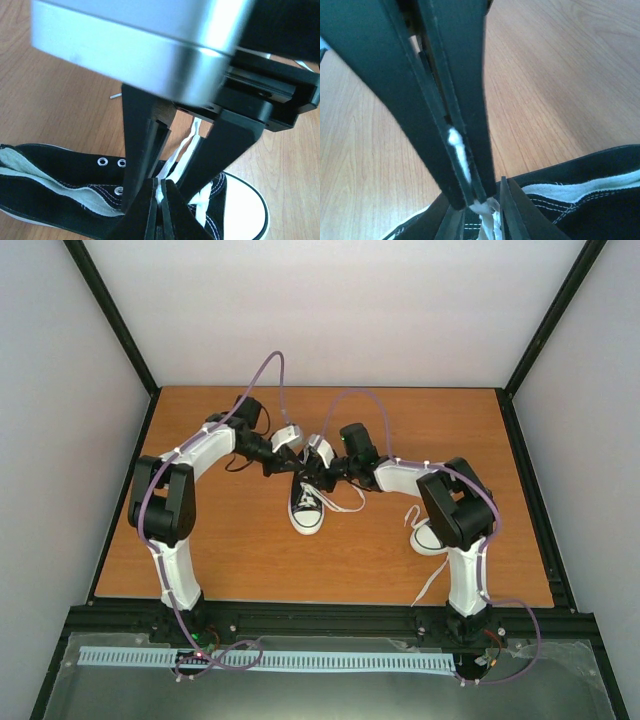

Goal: Tie the shoes
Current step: Wrap the shoelace around the shoelace.

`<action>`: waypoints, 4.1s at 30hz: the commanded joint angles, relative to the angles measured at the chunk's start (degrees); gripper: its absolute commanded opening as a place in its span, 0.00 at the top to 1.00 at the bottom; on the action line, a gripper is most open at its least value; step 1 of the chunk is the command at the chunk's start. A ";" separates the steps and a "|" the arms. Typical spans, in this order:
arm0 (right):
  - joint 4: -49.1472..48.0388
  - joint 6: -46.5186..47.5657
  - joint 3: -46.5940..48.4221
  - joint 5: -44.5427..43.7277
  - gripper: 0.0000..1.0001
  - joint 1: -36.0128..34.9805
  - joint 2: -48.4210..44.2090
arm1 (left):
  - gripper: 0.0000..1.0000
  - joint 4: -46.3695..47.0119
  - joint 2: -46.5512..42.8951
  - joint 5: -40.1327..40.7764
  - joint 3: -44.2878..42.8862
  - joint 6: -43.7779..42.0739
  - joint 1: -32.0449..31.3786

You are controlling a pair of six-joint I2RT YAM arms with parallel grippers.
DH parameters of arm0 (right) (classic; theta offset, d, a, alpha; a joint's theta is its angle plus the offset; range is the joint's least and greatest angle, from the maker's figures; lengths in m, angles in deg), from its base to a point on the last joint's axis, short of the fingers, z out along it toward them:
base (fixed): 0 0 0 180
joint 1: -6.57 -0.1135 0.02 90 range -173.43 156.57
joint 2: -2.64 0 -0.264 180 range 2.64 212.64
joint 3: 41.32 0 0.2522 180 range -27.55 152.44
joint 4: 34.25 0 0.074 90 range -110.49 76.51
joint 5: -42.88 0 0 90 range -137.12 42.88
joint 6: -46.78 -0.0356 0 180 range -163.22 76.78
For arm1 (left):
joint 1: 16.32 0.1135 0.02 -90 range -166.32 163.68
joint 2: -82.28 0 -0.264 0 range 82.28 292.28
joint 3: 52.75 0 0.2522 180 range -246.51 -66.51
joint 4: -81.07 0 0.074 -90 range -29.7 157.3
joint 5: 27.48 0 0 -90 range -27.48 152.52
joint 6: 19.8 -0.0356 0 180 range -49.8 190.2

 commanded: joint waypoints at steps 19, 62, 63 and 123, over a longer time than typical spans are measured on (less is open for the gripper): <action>38.52 -16.17 -2.50 -45.27 0.34 1.40 -8.75 | 0.99 5.74 -7.94 4.34 6.95 0.01 -0.82; 34.81 -27.08 45.25 -5.58 0.58 -2.16 15.07 | 0.99 -2.17 -9.87 1.22 5.30 -5.13 -0.81; 36.24 -26.10 45.53 -6.71 0.51 -2.20 14.85 | 0.99 -2.13 -9.88 1.13 5.26 -5.13 -0.84; -2.55 -4.40 0.02 5.65 0.97 1.05 0.23 | 0.36 -2.90 -3.49 6.14 -1.18 -1.27 0.62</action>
